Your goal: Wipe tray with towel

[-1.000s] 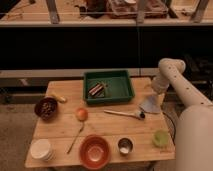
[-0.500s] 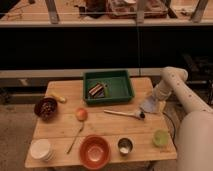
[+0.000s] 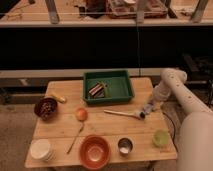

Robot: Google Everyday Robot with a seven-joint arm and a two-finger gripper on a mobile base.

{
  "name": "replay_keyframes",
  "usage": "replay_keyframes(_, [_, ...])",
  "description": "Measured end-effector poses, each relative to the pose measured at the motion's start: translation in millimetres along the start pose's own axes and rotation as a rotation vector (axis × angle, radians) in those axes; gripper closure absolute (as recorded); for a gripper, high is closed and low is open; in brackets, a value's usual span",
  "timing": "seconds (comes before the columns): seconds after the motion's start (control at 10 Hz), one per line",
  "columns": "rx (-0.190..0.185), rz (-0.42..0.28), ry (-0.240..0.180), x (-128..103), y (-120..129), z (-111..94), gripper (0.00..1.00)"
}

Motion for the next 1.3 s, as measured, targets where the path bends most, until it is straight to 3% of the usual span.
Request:
replay_keyframes(0.1, [0.004, 0.001, -0.002, -0.6, 0.3, 0.3, 0.92])
replay_keyframes(0.3, [0.029, -0.002, -0.002, -3.2, -1.5, -6.0, 1.0])
replay_keyframes(0.5, [0.072, -0.017, 0.013, -8.1, -5.8, -34.3, 1.0])
replay_keyframes(0.7, [0.144, -0.047, 0.028, -17.1, -20.1, -80.6, 1.0])
replay_keyframes(0.9, [0.218, -0.096, 0.036, -31.1, -45.3, -119.5, 1.0])
replay_keyframes(1.0, [0.267, -0.137, 0.027, -42.7, -71.2, -137.7, 1.0])
replay_keyframes(1.1, [0.304, -0.174, 0.01, -56.6, -96.4, -146.9, 1.0])
replay_keyframes(1.3, [0.342, -0.231, -0.026, -87.6, -130.9, -152.0, 1.0])
